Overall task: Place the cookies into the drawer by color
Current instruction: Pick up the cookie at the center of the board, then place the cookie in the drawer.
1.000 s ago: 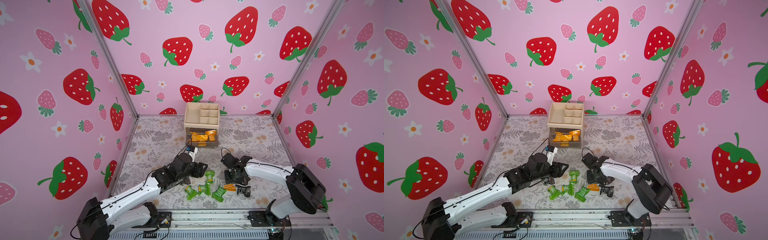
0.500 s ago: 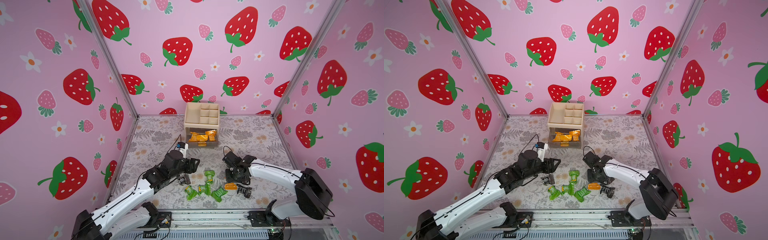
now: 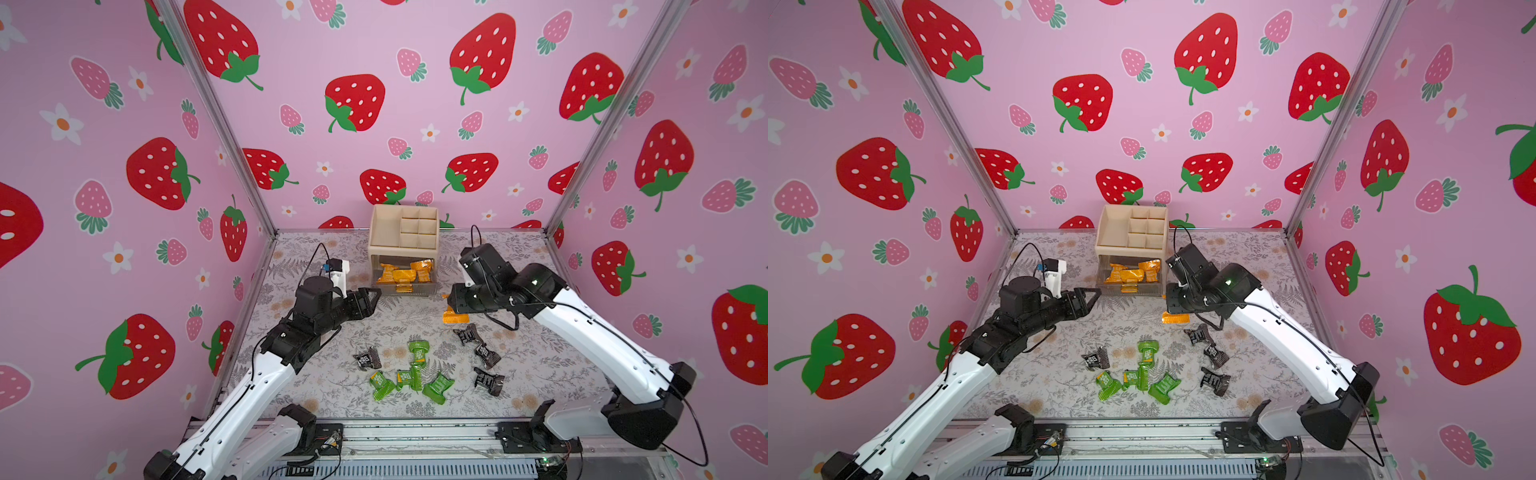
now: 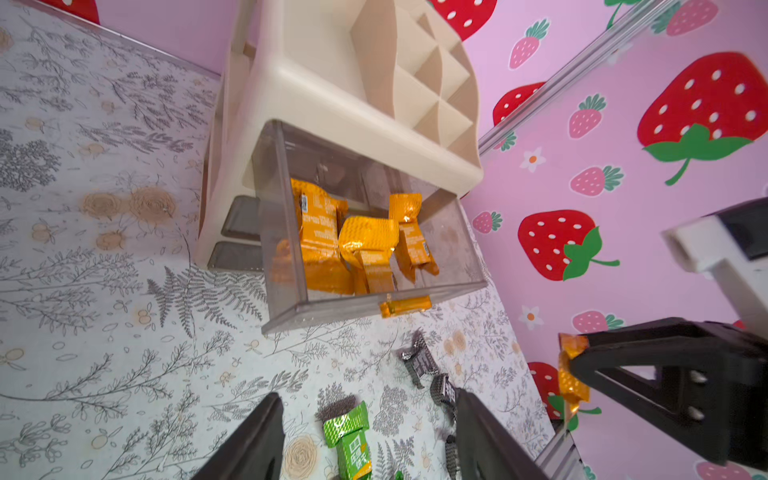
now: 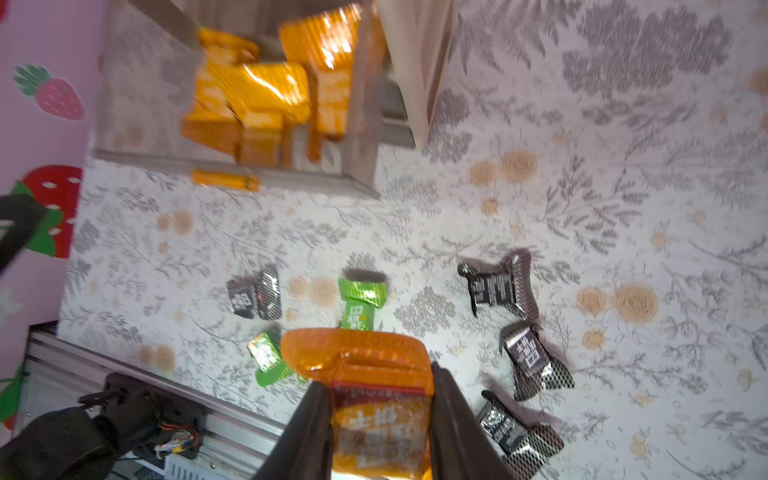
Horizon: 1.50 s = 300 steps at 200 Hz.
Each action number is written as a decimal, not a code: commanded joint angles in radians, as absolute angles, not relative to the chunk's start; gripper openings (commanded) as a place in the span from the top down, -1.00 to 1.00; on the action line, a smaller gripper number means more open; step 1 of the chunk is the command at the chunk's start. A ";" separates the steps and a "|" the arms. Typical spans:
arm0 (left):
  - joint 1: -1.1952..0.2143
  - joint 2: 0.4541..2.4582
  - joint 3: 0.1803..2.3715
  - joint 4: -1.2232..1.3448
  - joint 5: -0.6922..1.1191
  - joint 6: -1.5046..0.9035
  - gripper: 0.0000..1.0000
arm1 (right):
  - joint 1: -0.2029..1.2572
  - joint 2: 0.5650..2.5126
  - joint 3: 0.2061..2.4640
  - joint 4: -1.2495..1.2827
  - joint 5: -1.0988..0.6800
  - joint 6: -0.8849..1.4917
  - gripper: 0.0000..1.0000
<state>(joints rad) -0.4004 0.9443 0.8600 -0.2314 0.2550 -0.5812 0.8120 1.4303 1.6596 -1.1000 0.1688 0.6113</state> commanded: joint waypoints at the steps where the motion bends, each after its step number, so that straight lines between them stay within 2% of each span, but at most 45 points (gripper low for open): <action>1: -0.375 0.992 0.907 -0.185 0.315 -0.589 -0.38 | 0.806 1.527 1.838 -1.231 0.221 0.548 0.31; 36: -0.362 1.038 0.937 -0.181 0.226 -0.566 -0.38 | 0.779 1.756 2.138 -1.314 0.186 0.497 0.31; 71: -0.352 1.076 0.945 -0.147 0.206 -0.563 -0.38 | 0.733 2.023 2.512 -1.439 0.132 0.469 0.32; 86: -0.351 1.099 0.950 -0.137 0.216 -0.558 -0.38 | 0.725 2.100 2.607 -1.476 0.110 0.463 0.33; 139: -0.349 1.123 0.949 -0.117 0.212 -0.544 -0.38 | 0.725 2.124 2.516 -1.400 0.064 0.467 0.33; 198: -0.349 1.175 0.970 -0.095 0.220 -0.541 -0.38 | 0.727 2.180 2.512 -1.406 0.042 0.459 0.33; 262: -0.349 1.221 0.993 -0.086 0.225 -0.534 -0.38 | 0.726 2.224 2.531 -1.398 0.074 0.456 0.33; 300: -0.349 1.226 0.992 -0.081 0.233 -0.533 -0.38 | 0.730 2.254 2.557 -1.421 0.164 0.471 0.33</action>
